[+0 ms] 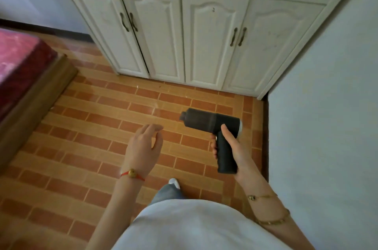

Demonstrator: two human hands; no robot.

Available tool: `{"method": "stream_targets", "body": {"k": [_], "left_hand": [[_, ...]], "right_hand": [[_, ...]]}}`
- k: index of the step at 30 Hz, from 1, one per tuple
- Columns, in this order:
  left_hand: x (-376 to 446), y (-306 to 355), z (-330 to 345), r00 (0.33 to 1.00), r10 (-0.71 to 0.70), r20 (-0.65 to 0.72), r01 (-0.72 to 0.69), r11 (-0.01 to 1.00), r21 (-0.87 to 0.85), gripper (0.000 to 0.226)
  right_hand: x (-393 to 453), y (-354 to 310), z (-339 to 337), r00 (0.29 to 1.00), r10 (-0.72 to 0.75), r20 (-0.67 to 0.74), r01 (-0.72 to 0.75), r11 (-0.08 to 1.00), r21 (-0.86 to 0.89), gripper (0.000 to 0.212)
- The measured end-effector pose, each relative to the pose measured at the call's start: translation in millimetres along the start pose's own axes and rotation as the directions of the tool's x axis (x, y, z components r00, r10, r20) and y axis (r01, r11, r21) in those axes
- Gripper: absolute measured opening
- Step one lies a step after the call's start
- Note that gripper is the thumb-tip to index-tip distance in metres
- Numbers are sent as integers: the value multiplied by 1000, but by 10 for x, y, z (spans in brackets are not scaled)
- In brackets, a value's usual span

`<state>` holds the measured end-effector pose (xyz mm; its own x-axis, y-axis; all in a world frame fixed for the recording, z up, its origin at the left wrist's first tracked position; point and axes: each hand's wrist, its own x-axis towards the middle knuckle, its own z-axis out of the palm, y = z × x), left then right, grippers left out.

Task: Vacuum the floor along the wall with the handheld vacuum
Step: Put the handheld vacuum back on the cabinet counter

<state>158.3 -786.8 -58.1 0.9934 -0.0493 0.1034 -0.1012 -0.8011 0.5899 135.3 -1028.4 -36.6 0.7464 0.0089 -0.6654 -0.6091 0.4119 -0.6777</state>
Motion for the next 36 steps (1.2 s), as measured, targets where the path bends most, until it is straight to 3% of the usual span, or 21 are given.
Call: {"method": "stream_targets", "body": {"k": [9,18,36], "left_hand": [[570,-826,-590,995,-67,-68,71,996,53,21],[1444,-1339,-752,991,-95,-89,97,995,17,22],[4173,-1576,-871,983,-81,-165,90,995,48,20]], "right_hand": [[657,-258,1138,997,-11,76,15,999,-45,54],[1387,-568,1727,994,-4,106,6,1000,-20,52],[3367,-2361,2652,987,-3,163,11,999,-51,51]]}}
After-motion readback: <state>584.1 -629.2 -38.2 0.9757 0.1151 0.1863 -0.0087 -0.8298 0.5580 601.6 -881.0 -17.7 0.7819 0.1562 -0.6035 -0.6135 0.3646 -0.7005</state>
